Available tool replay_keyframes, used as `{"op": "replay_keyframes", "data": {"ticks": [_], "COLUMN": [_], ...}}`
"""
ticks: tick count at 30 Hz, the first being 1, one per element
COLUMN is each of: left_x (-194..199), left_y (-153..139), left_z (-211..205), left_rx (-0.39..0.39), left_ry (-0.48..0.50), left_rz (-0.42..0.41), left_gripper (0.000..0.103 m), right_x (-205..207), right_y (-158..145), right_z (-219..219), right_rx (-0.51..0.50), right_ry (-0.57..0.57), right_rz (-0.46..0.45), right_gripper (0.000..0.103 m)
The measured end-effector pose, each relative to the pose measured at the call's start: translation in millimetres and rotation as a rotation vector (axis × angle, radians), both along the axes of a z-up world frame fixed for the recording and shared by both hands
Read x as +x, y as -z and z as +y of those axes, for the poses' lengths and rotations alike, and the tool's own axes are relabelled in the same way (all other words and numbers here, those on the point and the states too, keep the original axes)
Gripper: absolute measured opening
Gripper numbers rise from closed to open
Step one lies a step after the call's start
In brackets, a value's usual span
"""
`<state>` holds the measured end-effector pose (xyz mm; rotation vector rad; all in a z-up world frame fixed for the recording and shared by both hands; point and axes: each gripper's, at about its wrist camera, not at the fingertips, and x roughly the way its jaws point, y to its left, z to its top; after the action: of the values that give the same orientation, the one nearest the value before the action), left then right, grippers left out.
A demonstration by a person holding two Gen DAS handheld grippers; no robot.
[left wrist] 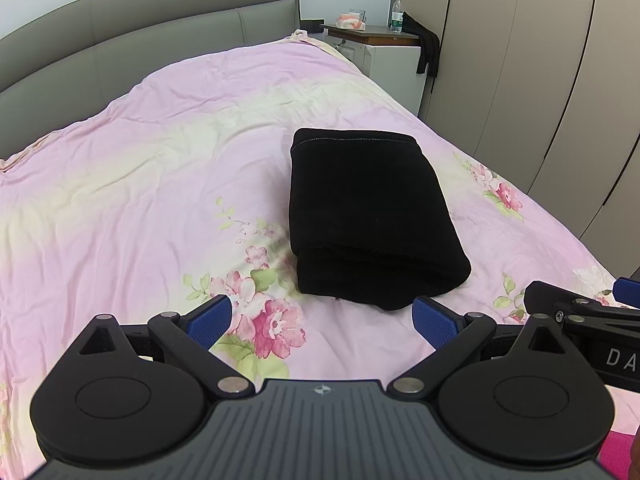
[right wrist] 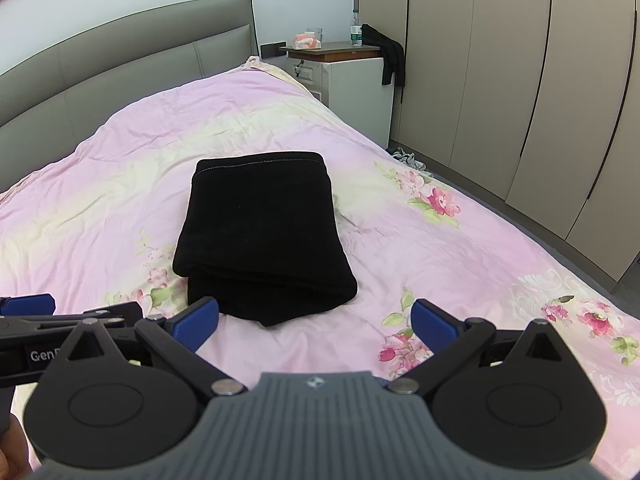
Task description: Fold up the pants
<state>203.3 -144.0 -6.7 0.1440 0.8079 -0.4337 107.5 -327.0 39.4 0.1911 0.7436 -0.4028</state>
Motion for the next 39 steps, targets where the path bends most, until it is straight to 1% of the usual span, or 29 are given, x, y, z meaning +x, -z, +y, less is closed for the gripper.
{"op": "replay_keyframes", "data": {"ticks": [7,14,39], "left_x": [-0.7,0.2,-0.9], "left_y": [0.1,1.0,1.7], "left_z": [0.5,0.7,1.5], "left_rx": [0.007,0.046,0.046], "left_ry": [0.001,-0.003,-0.001], "left_rz": [0.008,0.029,0.031], "left_gripper": [0.103,0.103,0.103], "right_x": [0.5,1.4,0.1], "right_y": [0.3,3.4,3.7], "right_z": [0.9,3.7,4.4], "right_rx": [0.004,0.01,0.018], "right_ry": [0.002,0.004,0.004], "right_rz": [0.015,0.047,0.052], "right_gripper": [0.098,0.098,0.098]}}
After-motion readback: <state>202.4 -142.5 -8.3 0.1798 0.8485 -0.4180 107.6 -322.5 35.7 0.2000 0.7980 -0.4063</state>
